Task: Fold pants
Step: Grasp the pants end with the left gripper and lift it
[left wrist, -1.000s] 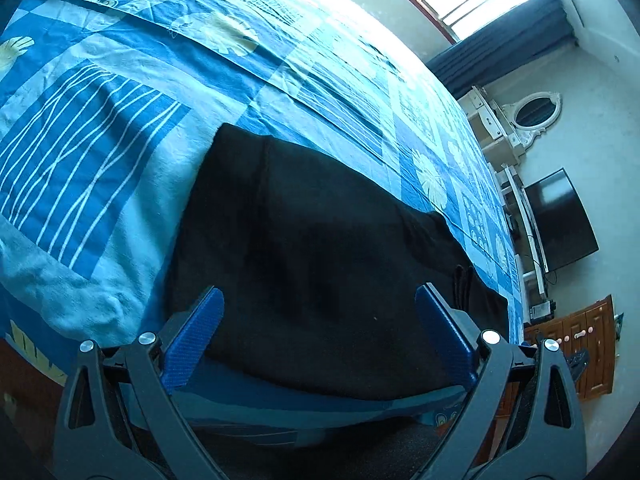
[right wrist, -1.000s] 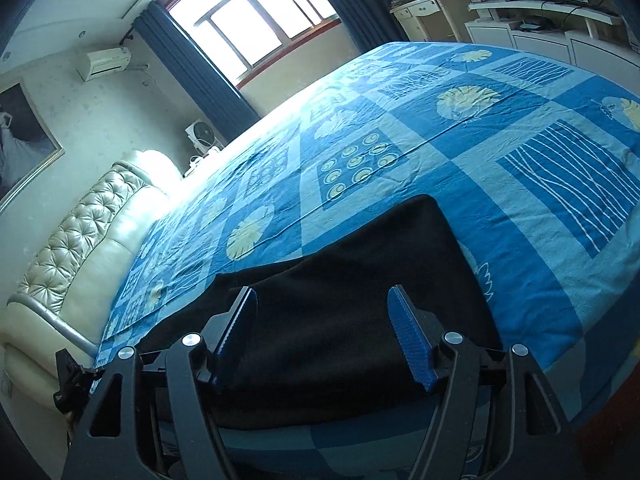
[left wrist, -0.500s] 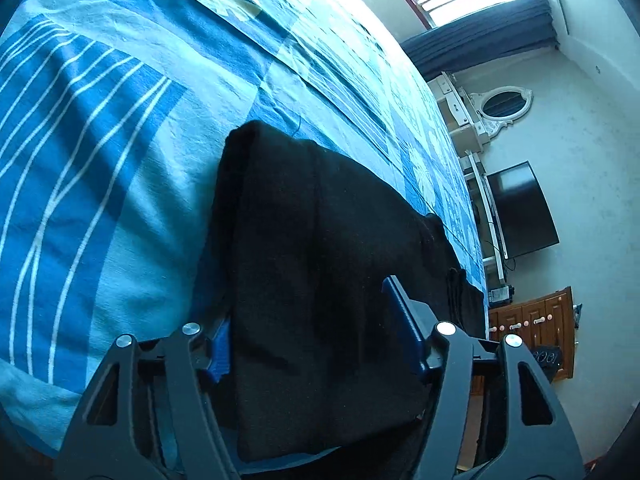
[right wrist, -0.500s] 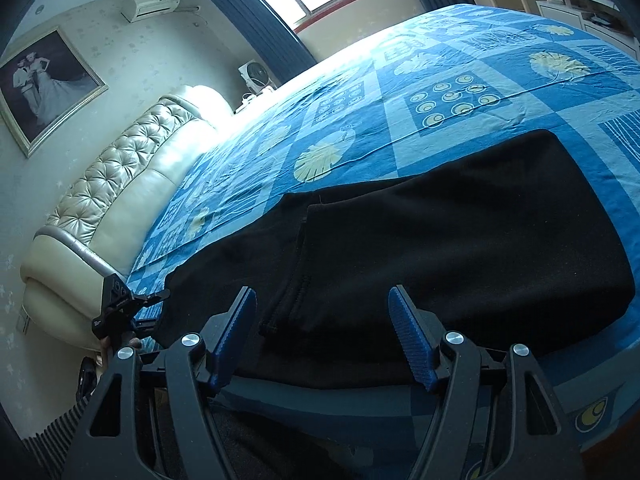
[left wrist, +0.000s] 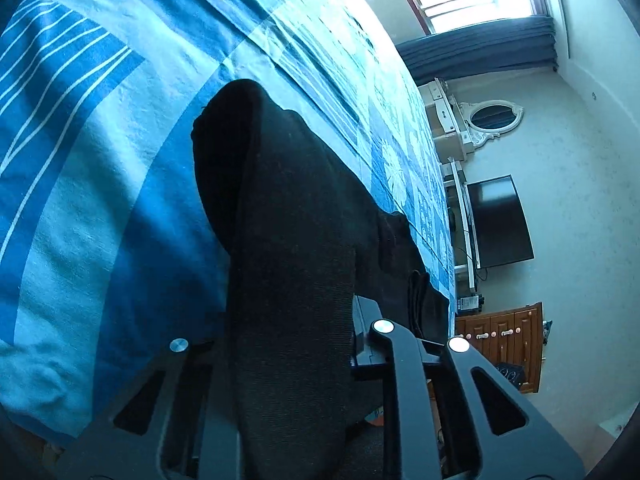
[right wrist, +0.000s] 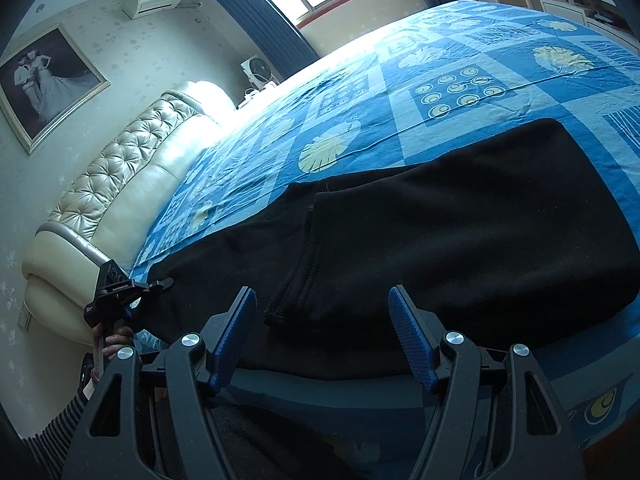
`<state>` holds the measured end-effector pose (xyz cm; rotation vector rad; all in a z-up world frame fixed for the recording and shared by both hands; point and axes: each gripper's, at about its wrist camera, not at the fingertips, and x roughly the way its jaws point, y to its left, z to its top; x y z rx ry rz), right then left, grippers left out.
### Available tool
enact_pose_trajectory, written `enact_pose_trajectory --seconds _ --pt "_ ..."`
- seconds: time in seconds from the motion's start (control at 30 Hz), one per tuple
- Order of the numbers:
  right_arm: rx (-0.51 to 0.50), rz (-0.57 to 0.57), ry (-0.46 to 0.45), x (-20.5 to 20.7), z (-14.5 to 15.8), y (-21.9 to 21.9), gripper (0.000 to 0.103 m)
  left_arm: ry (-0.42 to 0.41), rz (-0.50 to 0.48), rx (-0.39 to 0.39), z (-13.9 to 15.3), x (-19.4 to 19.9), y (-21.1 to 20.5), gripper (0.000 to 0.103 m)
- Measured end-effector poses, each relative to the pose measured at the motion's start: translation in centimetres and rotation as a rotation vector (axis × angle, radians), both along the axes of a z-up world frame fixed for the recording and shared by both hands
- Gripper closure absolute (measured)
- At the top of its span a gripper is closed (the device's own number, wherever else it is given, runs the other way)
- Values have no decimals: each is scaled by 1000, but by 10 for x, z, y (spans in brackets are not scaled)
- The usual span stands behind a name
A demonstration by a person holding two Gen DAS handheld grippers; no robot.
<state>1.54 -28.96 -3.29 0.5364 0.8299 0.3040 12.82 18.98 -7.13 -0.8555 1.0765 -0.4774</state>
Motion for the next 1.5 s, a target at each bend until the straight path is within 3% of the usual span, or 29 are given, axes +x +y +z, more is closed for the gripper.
enact_pose_trajectory --seconds 0.3,0.63,0.83,1.1,1.5 --pt "13 -75 2 -3 -1 -18 31 -129 -69 101 99 -5 -66 88" --pt "-23 -240 -67 -20 18 -39 30 -276 -224 395 157 -19 -205 88" --pt "-16 -356 -65 -35 23 -66 30 -260 -313 446 140 -19 -287 88" --pt "33 -504 -56 -53 25 -108 30 -243 -427 612 97 -13 -383 88" --pt "86 -624 -38 -61 11 -146 30 -226 -442 868 39 -12 -458 88"
